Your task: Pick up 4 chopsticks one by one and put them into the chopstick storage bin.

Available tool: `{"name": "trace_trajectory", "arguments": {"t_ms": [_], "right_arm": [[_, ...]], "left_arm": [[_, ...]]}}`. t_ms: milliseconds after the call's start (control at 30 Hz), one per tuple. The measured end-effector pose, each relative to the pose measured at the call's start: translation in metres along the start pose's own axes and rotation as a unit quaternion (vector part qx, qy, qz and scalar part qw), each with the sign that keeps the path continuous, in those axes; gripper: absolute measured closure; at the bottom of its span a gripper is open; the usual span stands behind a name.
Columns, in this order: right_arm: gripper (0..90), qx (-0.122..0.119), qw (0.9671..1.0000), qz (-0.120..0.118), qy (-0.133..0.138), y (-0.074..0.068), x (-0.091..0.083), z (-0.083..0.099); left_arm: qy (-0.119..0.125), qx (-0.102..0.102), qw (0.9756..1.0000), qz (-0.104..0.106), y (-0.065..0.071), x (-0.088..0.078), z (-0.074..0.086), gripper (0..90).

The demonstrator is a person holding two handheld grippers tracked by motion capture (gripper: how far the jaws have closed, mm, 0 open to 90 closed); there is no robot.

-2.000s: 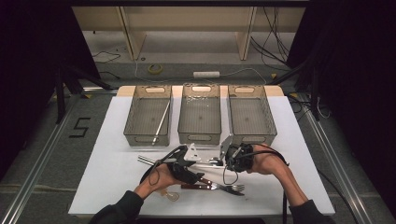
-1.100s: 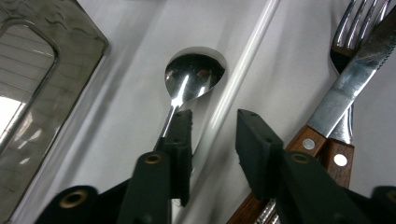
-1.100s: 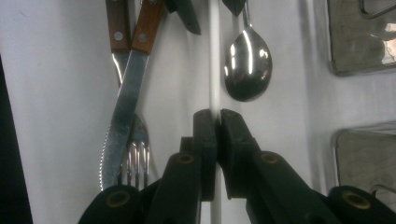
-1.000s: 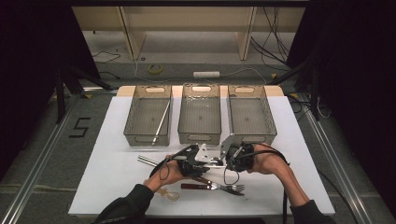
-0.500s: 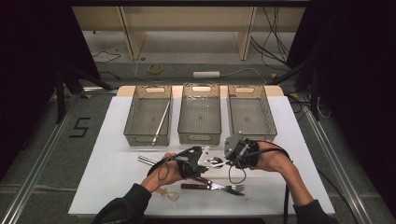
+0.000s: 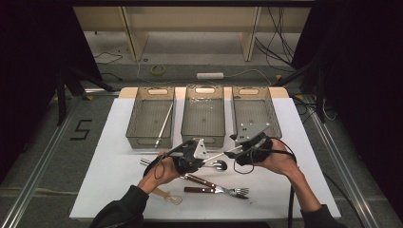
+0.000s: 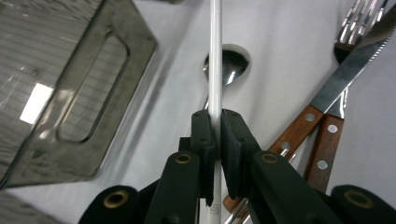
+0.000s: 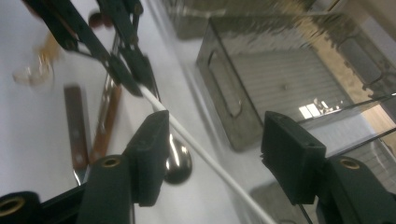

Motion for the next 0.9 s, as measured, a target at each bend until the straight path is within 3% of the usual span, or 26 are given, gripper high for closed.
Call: {"name": "trace_trajectory", "arguments": {"t_ms": [267,367,500,733,900], "right_arm": [[37.0,0.059,0.9968,0.03,0.044,-0.008,-0.007,0.015],[36.2,0.091,0.9936,0.03,0.06,-0.013,-0.007,0.023],[34.3,0.116,0.991,0.028,0.06,-0.018,-0.003,0.032],[33.4,0.133,0.9896,0.024,0.05,-0.03,0.001,0.047],[31.2,0.166,0.9837,0.024,0.066,-0.035,-0.003,0.056]], "left_arm": [[0.019,-0.049,0.9984,-0.02,-0.017,-0.016,0.01,83.7],[0.027,-0.062,0.9974,-0.027,-0.022,-0.021,0.014,83.6],[0.036,-0.079,0.9956,-0.035,-0.028,-0.028,0.018,83.6],[0.061,-0.112,0.9906,-0.048,-0.042,-0.045,0.026,83.6],[0.083,-0.141,0.9844,-0.065,-0.05,-0.061,0.032,83.6]]}}
Point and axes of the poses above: each handheld gripper's, and its own axes: x roughly forward along the jaws, z roughly out of its underside, y roughly to its right, the point moved 2 cm from there along x, roughly forward along the jaws, and after that the axes turned 10 degrees about z, right-handed, at the moved point
